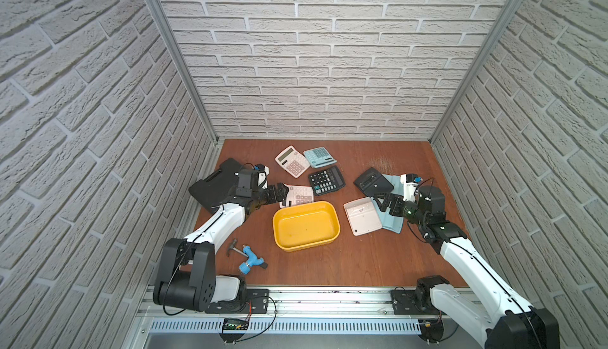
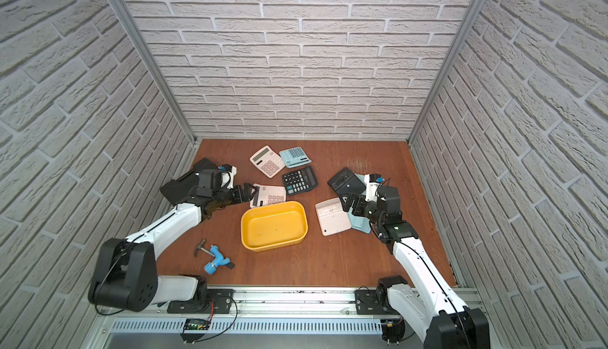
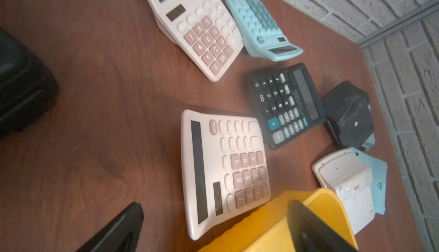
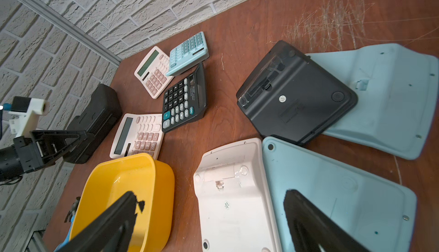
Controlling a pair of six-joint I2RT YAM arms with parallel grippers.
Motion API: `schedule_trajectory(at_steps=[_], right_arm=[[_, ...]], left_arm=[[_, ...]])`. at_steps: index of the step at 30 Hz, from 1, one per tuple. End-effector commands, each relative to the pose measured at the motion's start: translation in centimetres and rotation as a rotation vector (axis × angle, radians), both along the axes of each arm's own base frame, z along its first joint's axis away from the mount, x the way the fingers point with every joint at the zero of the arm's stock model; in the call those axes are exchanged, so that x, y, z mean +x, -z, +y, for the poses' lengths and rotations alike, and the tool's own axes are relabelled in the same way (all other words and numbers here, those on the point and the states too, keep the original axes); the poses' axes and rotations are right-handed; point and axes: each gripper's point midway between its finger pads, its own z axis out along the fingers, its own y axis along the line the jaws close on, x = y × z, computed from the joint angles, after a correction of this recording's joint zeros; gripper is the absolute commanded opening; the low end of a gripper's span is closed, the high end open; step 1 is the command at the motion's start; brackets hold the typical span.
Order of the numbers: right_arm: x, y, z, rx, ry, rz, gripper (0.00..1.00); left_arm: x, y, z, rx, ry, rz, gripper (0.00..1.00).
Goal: Put the calculator in the storage box
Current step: Pick up the calculator at the center of the board.
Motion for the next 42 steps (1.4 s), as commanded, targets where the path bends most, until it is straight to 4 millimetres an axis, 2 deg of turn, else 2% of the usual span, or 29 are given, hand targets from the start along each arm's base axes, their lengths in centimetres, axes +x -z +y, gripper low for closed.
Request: schedule_trajectory(at_steps=[1, 12, 16, 20, 28, 31, 36, 39, 42], right_arm=[[0.7, -1.7, 1.3, 0.021, -0.06, -0.051, 0.99], [0.9, -1.0, 2.5, 0.003, -0.105, -0.023, 0.94], [0.9, -0.9, 2.6, -0.006, -0.11, -0.019, 0.93], [0.9, -0.7, 2.6, -0.013, -0.111, -0.016, 0.93], [0.9, -0.6, 2.8, -0.021, -0.114, -0.011, 0.92], [0.9, -0.6, 2.8, -0.025, -0.115, -0.011, 0.92], [0.9, -0.6, 2.8, -0.033, -0.114, -0.009, 0.96], [0.8, -0.7, 2.8, -0.04, -0.111, -0.014, 1.0], [0.8, -0.8, 2.8, -0.045, -0.11, -0.015, 1.0]], left_arm=[[-0.3, 1.5, -0.3, 0.018, 0.032, 0.07, 0.95], [0.4, 4.2, -1.6, -0.057, 0.076, 0.175, 0.67], [0.7, 4.6, -1.8, -0.081, 0.084, 0.19, 0.5], [0.7, 4.6, -1.7, -0.093, 0.079, 0.189, 0.37], [0.7, 3.0, -1.6, -0.097, 0.08, 0.141, 0.13], [0.8, 2.2, -1.7, -0.108, 0.083, 0.114, 0.07], [1.1, 0.1, -1.9, -0.133, 0.076, 0.061, 0.03], [1.2, -1.8, -2.0, -0.149, 0.059, 0.021, 0.0], [0.9, -3.9, -2.1, -0.17, 0.036, -0.017, 0.0]])
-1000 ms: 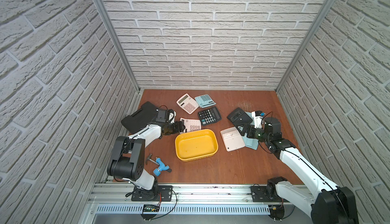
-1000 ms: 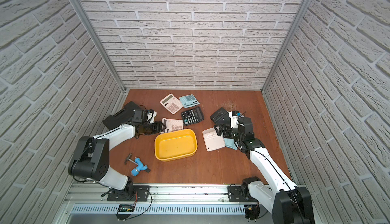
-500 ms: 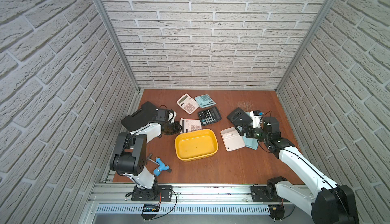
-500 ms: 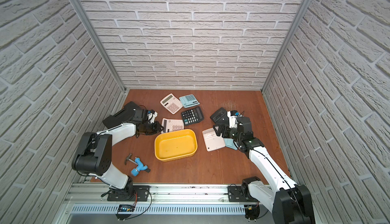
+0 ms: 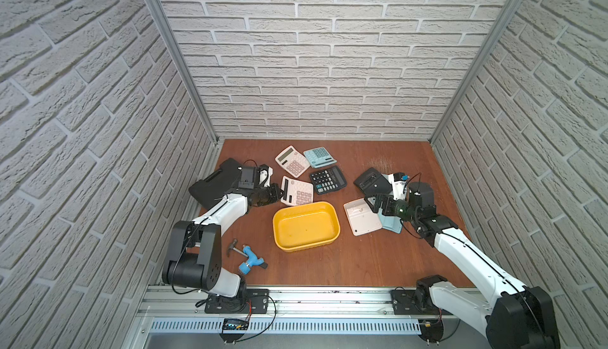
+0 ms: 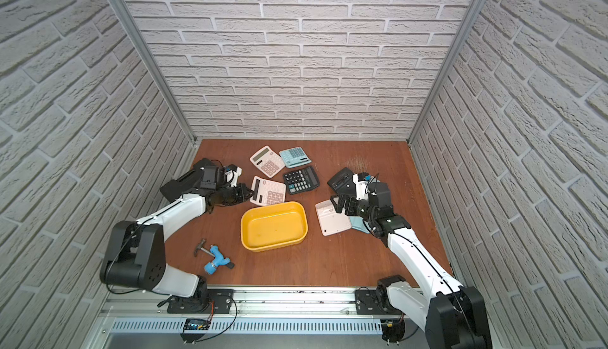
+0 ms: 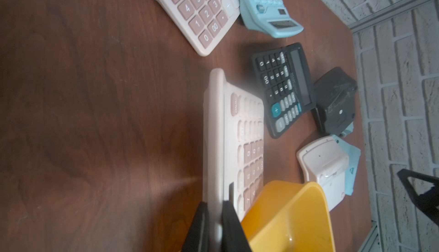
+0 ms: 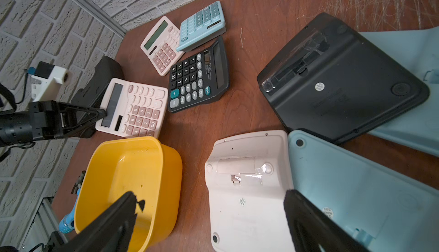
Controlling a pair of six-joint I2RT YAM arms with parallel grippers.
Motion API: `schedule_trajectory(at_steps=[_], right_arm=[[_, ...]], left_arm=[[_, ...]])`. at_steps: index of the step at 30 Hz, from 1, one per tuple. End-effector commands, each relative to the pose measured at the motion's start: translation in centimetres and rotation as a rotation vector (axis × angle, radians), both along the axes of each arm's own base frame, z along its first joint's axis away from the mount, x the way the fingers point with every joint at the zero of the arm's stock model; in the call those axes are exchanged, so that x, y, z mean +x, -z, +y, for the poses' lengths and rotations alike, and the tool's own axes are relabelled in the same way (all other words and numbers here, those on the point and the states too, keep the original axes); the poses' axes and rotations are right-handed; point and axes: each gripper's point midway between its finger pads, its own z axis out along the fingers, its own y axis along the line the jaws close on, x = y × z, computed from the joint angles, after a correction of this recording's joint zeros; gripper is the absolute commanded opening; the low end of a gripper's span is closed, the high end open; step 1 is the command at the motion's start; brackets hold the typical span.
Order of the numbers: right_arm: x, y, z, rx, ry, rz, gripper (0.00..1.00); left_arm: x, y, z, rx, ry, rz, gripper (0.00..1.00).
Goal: Put the calculator in the storage box
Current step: Pick up the calculator at the center of the board, then place the calculator in the storage box.
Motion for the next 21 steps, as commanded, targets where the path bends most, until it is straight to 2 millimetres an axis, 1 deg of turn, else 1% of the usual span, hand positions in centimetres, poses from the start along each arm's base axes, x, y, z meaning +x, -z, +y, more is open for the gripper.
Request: schedule_trajectory(at_steps=[1, 5, 7, 11, 15, 21], right_arm=[[0.6, -1.9, 0.2, -0.013, -0.008, -0.062, 1.0], [0.5, -2.1, 0.2, -0.015, -0.008, -0.065, 1.0], [0.5, -2.3, 0.3, -0.014, -0.01, -0.068, 1.0], [0.4, -2.4, 0.2, -0.018, -0.006, -0.072, 1.0], [0.3, -2.3, 0.1, -0.022, 0.002, -0.065, 1.0], [0.3, -2.3, 0.0, -0.029, 0.007, -0.059, 1.0]], left_arm=[[0.2, -4.4, -0.6, -0.044, -0.017, -0.114, 0.0], [-1.2, -7.2, -0.3, -0.035, -0.066, -0.145, 0.0], [-2.4, -8.3, 0.0, -0.041, -0.087, -0.14, 0.0], [-5.1, -9.2, -0.5, -0.069, -0.097, -0.107, 0.0], [-8.1, -9.0, -1.5, -0.086, -0.083, -0.067, 0.0], [-12.3, -7.1, -2.7, -0.096, -0.082, 0.006, 0.0]])
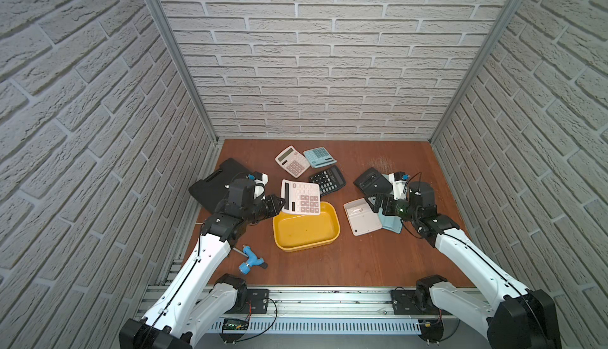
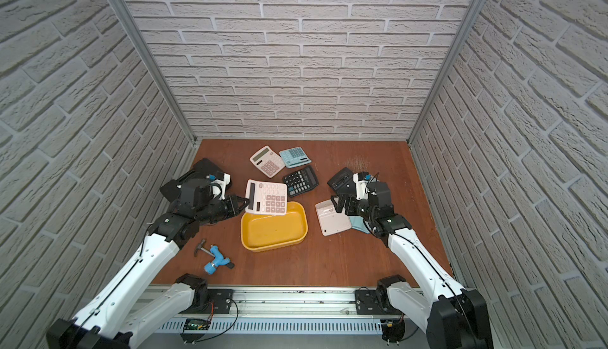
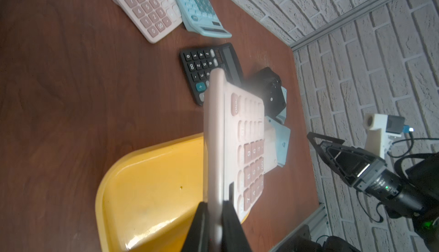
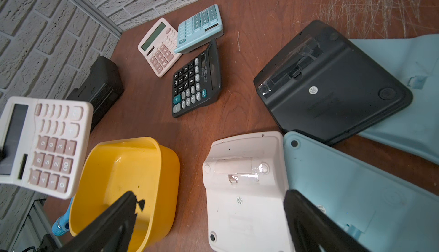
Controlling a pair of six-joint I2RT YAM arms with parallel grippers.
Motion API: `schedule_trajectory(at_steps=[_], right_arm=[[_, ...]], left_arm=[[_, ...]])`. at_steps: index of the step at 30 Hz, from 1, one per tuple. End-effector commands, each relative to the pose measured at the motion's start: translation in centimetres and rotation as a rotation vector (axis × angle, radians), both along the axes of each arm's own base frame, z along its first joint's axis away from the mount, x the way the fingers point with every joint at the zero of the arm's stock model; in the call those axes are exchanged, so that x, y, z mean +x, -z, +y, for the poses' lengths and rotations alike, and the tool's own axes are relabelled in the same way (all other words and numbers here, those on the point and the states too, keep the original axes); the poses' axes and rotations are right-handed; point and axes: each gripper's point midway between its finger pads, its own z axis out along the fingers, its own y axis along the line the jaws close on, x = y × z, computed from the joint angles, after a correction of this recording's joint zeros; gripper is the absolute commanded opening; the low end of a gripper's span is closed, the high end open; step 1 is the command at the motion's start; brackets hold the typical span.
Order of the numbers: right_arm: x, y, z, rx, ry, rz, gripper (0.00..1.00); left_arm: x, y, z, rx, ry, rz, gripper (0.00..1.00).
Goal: Put the calculator in the storage box
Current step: Place the calculator in the storage box.
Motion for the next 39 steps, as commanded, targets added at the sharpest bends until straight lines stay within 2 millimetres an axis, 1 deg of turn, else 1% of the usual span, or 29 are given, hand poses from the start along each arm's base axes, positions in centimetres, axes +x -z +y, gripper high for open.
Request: schedule_trajectory(at_steps=[1, 4, 5, 6, 7, 13, 16, 22, 27, 32, 35, 36, 39], right_arm=[[0.5, -1.8, 0.2, -0.003, -0.001, -0.053, 1.0], [0.4, -1.9, 0.2, -0.002, -0.003, -0.052, 1.0], [0.4, -1.9, 0.2, 0.0, -0.002, -0.051, 1.0], [0.4, -1.9, 0.3, -0.001, -0.004, -0.052, 1.0], [0.4, -1.9, 0.3, 0.001, -0.005, -0.05, 1.0], [0.3, -2.2, 0.3, 0.001, -0.003, -0.056, 1.0], [0.3, -2.2, 0.3, 0.004, -0.005, -0.057, 1.0], [0.4, -1.7, 0.6, 0.005, -0.013, -0.04, 1.0], [0.4, -1.7, 0.5, -0.001, -0.009, -0.039, 1.0], [0.5, -1.6, 0.6, -0.002, -0.011, -0.037, 1.0], [0.5, -1.4, 0.7, -0.002, -0.014, -0.032, 1.0], [0.5, -1.4, 0.7, -0.002, -0.015, -0.032, 1.0], [0.5, -1.3, 0.7, -0.002, -0.017, -0.029, 1.0]], left_arm=[[-2.0, 1.7, 0.1, -0.005, -0.044, 0.068, 0.0], [-3.4, 3.0, 0.0, -0.012, -0.067, 0.091, 0.0], [-3.6, 3.7, 0.0, -0.006, -0.074, 0.106, 0.0], [-4.0, 3.7, 0.0, -0.013, -0.082, 0.095, 0.0], [-4.2, 4.4, 0.0, -0.008, -0.092, 0.106, 0.0], [-4.8, 7.9, -0.3, -0.005, -0.13, 0.163, 0.0], [-5.0, 8.9, -0.2, 0.012, -0.153, 0.172, 0.0], [-5.3, 10.1, 0.2, 0.024, -0.202, 0.184, 0.0], [-5.5, 10.1, 0.4, 0.037, -0.21, 0.198, 0.0], [-6.2, 10.4, 1.4, 0.084, -0.233, 0.221, 0.0], [-6.4, 10.4, 1.8, 0.106, -0.244, 0.232, 0.23], [-6.5, 10.3, 1.9, 0.118, -0.245, 0.237, 0.29], [-6.6, 10.1, 2.4, 0.145, -0.255, 0.244, 0.38]])
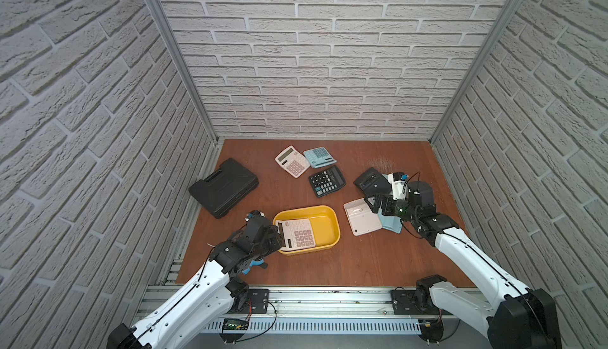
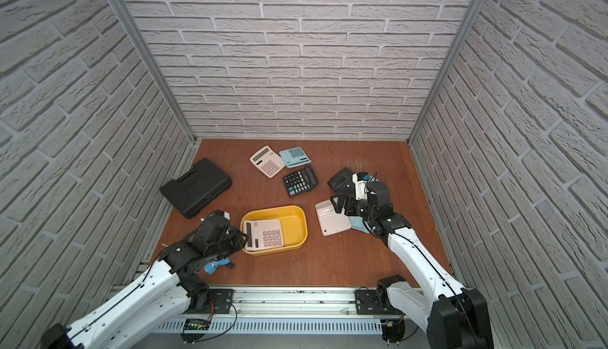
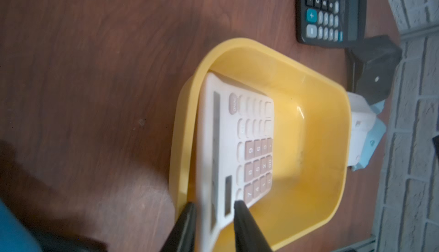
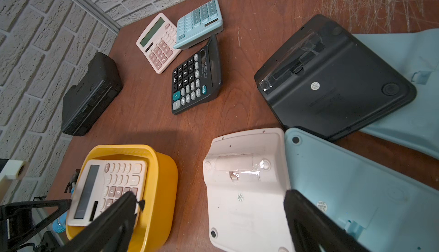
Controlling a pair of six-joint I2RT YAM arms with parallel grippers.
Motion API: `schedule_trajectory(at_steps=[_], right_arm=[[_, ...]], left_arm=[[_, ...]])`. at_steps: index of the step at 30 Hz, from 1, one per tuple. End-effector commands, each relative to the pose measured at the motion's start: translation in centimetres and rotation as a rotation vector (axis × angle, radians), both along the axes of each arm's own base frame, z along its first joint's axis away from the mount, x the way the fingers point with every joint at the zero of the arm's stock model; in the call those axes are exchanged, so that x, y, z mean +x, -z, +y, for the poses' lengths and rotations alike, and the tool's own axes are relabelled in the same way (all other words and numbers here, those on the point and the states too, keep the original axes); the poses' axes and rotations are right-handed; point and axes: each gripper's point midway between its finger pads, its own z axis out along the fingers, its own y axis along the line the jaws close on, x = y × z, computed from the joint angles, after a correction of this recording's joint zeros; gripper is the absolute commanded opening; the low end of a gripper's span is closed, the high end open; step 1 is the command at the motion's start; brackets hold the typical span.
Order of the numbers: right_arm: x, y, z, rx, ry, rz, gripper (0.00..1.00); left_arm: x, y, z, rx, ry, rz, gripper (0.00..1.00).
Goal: Put the calculator in the storage box
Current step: Place the calculator in the storage box, then adjust the storage box at the center of the board.
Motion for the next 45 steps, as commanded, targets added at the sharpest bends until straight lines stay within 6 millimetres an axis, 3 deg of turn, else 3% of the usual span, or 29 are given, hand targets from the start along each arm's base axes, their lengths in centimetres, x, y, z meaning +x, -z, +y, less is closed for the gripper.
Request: schedule_trajectory(at_steps=[1, 6, 11, 14, 16, 19, 24, 31, 38, 45], right_arm=[[0.6, -1.5, 0.5, 0.005, -0.011, -0.044, 1.0], [0.6, -1.4, 0.6, 0.004, -0.016, -0.044, 1.0], [0.7, -1.2, 1.0, 0.006, -0.031, -0.033, 1.0], [0.7, -0.9, 1.3, 0.003, -0.041, -0.024, 1.0], [0.8, -0.8, 1.4, -0.003, -0.044, -0.016, 1.0], [0.9, -0.1, 1.3, -0.019, -0.035, 0.011, 1.0], [1.1, 1.5, 0.8, -0.052, -0.011, 0.081, 1.0], [1.0, 3.9, 0.7, -0.054, 0.011, 0.202, 1.0], [0.3, 6.0, 0.3, -0.04, 0.032, 0.302, 1.0], [-1.1, 6.7, -0.6, -0.031, 0.054, 0.341, 1.0]], left_arm=[[0.3, -1.0, 0.6, 0.036, -0.015, -0.016, 0.39], [0.4, -1.3, 1.0, 0.055, -0.028, -0.032, 0.45], [0.7, -2.4, 2.2, 0.129, -0.039, -0.052, 0.6], [1.0, -3.3, 2.7, 0.18, -0.035, -0.065, 0.72], [1.3, -3.4, 3.1, 0.211, -0.037, -0.069, 0.88], [2.0, -2.0, 2.5, 0.204, -0.013, -0.027, 0.96], [3.7, -0.7, 0.1, 0.087, 0.043, -0.011, 0.98], [6.0, -0.1, -1.5, -0.022, 0.069, -0.022, 0.98], [8.2, -0.3, -2.1, -0.043, 0.084, -0.037, 0.98], [11.0, -0.8, -2.3, -0.047, 0.097, -0.058, 0.98]])
